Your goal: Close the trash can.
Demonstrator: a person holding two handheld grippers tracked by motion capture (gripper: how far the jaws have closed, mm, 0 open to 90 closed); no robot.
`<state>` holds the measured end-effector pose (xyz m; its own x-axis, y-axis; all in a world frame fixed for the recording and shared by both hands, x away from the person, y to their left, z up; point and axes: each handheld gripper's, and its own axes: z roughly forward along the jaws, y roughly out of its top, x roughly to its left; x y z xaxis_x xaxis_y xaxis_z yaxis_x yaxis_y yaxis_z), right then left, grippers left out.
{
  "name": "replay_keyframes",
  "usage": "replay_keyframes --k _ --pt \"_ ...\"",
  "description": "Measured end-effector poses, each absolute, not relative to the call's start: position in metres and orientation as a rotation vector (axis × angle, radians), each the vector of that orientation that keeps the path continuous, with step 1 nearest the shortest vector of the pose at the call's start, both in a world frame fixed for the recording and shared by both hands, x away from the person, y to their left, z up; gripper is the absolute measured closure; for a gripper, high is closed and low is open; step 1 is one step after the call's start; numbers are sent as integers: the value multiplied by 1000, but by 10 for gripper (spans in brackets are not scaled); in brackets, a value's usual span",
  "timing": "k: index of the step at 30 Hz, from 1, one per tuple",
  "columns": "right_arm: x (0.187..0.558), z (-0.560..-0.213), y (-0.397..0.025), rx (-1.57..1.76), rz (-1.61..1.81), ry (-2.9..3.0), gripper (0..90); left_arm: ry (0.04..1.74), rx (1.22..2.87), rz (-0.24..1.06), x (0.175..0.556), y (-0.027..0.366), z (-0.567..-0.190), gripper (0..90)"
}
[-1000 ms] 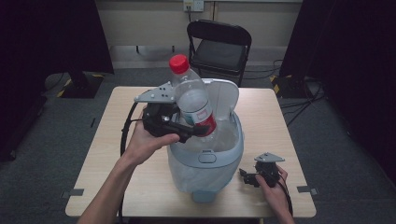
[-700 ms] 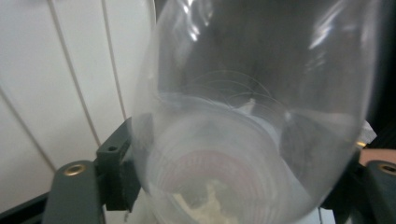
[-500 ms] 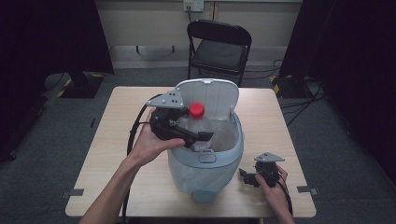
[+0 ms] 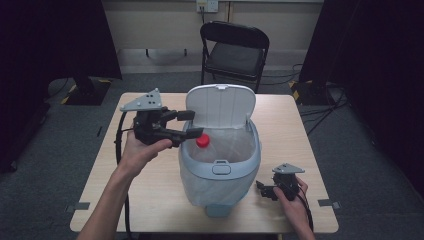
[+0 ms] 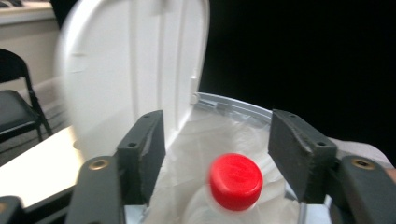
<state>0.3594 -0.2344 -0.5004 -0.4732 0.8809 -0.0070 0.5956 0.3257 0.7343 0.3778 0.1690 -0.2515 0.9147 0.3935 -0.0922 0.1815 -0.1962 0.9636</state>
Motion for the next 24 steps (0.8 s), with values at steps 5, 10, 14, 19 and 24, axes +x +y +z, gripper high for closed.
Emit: replay_keyframes --k 5,10,14,19,24 --pt "359 -500 -234 1306 952 2190 124 508 1774 243 388 189 -258 432" --pt "359 -500 -234 1305 952 2190 124 579 1760 258 403 205 -266 429" --pt "359 -500 -234 1305 952 2190 124 635 1739 296 412 211 -271 417" --pt "359 -500 -234 1308 951 2190 125 696 1708 305 425 212 -274 386" --pt "359 -500 -234 1308 952 2190 125 734 1691 321 441 209 -268 357"
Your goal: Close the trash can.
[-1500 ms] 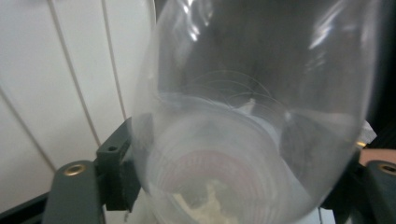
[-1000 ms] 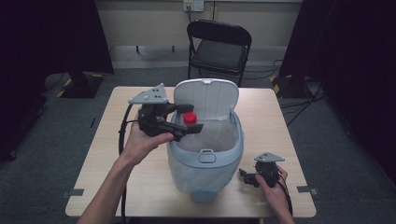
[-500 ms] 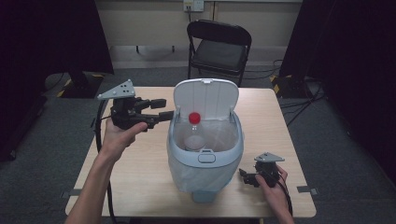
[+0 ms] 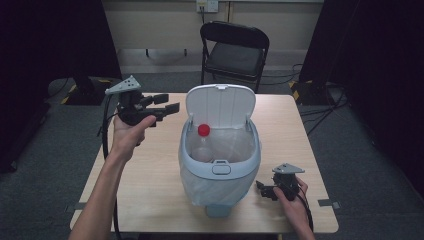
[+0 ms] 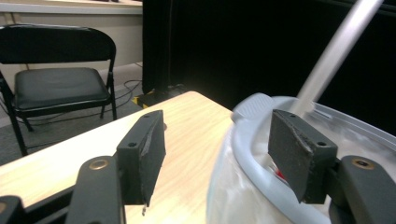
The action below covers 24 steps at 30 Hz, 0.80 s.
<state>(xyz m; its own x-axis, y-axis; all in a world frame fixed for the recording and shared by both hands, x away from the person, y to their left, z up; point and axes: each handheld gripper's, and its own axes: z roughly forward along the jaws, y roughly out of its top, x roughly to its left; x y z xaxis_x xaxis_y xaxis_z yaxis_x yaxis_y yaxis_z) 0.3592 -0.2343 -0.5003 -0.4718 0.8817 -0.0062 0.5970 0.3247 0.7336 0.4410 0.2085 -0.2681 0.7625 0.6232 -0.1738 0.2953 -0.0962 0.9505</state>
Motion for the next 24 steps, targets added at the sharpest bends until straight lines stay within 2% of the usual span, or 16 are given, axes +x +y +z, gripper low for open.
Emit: replay_keyframes --k 6,10,14,24 --pt "359 -500 -234 1306 952 2190 124 749 1679 331 458 194 -259 327" --pt "359 -500 -234 1307 952 2190 125 699 1672 266 461 183 -258 299" --pt "359 -500 -234 1307 952 2190 125 691 1666 237 459 180 -256 329" --pt "359 -500 -234 1307 952 2190 124 582 1697 174 436 173 -250 320"
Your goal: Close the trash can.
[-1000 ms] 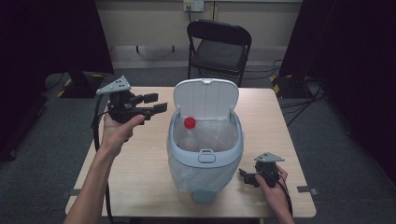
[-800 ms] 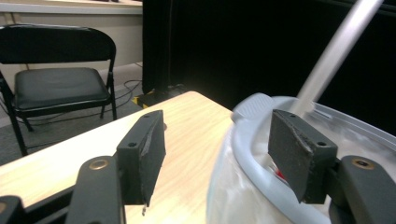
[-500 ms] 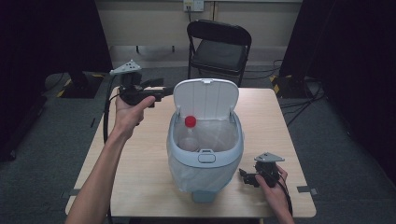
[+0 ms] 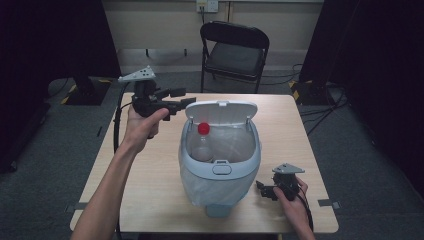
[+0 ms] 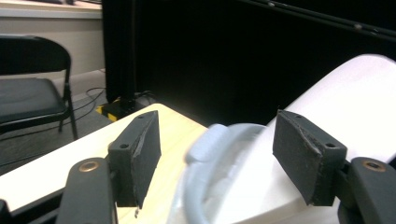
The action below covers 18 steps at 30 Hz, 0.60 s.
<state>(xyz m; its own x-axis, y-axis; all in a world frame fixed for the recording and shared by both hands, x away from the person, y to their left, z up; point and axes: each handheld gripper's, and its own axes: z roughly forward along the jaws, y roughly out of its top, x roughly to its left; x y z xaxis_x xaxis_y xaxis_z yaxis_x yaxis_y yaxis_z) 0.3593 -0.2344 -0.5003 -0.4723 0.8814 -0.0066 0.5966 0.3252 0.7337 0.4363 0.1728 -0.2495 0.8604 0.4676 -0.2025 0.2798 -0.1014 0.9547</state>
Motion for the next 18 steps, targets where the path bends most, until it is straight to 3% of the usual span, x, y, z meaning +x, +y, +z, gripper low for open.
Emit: replay_keyframes --k 18 --pt "359 -500 -234 1308 952 2190 125 461 1814 116 398 147 -271 286"
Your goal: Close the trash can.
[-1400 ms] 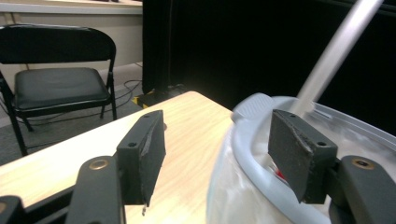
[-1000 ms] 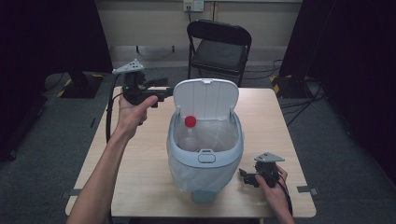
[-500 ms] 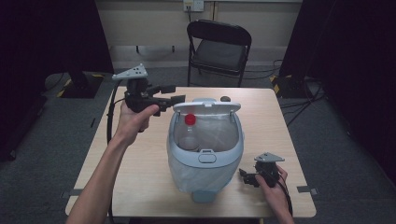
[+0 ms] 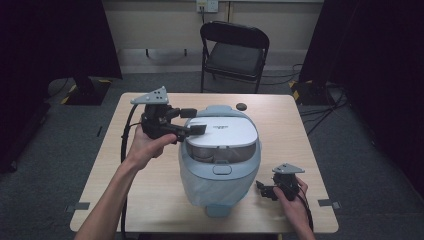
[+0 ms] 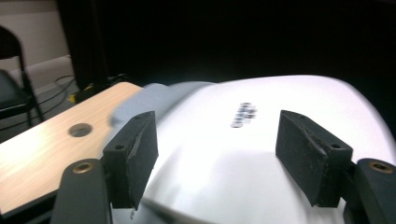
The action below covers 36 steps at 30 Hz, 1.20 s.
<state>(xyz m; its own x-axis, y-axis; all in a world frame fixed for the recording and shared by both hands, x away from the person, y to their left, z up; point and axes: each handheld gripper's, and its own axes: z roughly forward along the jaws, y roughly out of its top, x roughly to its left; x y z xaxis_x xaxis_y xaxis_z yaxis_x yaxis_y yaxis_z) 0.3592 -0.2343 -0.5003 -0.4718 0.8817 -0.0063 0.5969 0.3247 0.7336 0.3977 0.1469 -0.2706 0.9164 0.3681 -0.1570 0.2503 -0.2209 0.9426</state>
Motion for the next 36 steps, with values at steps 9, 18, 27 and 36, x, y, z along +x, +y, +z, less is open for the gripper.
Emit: replay_keyframes --k 9,18,27,36 --pt "359 -500 -234 1308 952 2190 125 387 1880 137 380 124 -277 245" --pt "359 -500 -234 1307 951 2190 125 365 1885 243 361 115 -285 173" --pt "359 -500 -234 1305 951 2188 125 354 1910 264 359 112 -284 173" --pt "359 -500 -234 1307 949 2185 124 338 1931 289 358 109 -284 180"
